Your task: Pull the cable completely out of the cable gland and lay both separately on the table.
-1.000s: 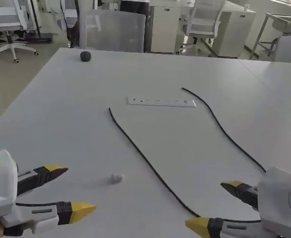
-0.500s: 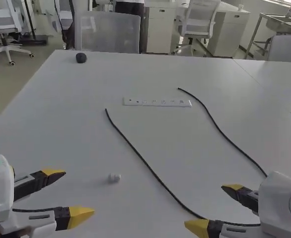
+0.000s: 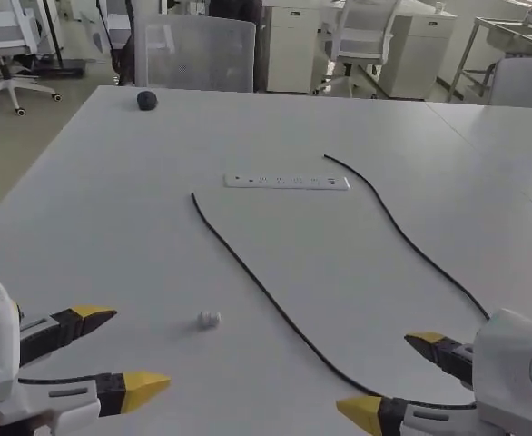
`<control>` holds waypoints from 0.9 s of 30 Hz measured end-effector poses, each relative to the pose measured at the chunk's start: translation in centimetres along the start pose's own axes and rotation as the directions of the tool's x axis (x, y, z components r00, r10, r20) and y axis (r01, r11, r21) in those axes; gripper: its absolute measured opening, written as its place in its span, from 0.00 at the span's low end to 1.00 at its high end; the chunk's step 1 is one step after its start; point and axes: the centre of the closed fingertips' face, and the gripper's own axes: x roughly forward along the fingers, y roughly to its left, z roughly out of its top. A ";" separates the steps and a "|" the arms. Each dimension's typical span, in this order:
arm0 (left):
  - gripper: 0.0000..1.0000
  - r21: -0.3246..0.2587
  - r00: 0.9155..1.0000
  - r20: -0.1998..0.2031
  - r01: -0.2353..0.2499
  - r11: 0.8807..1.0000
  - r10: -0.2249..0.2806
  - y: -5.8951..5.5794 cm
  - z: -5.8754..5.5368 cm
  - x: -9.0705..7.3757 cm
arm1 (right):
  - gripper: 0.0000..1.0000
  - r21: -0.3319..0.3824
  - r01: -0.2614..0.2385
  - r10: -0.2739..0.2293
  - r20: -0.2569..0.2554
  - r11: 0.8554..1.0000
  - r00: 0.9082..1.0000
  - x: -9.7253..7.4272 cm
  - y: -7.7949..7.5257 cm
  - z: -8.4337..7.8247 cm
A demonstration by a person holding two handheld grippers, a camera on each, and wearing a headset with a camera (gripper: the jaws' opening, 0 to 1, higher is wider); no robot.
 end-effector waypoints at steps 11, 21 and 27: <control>0.72 -0.003 1.000 0.010 -0.002 1.000 0.002 -0.1 0.2 0.0 | 0.81 -0.002 -0.002 0.002 0.005 1.000 1.000 0.2 0.1 0.2; 0.71 -0.007 1.000 0.012 -0.008 1.000 0.008 0.0 0.2 -0.1 | 0.81 -0.006 -0.014 0.014 0.025 1.000 1.000 0.8 0.2 1.2; 0.71 -0.009 1.000 0.018 -0.012 1.000 0.012 0.0 0.4 -0.1 | 0.81 -0.010 -0.021 0.021 0.026 1.000 0.999 1.0 0.4 1.3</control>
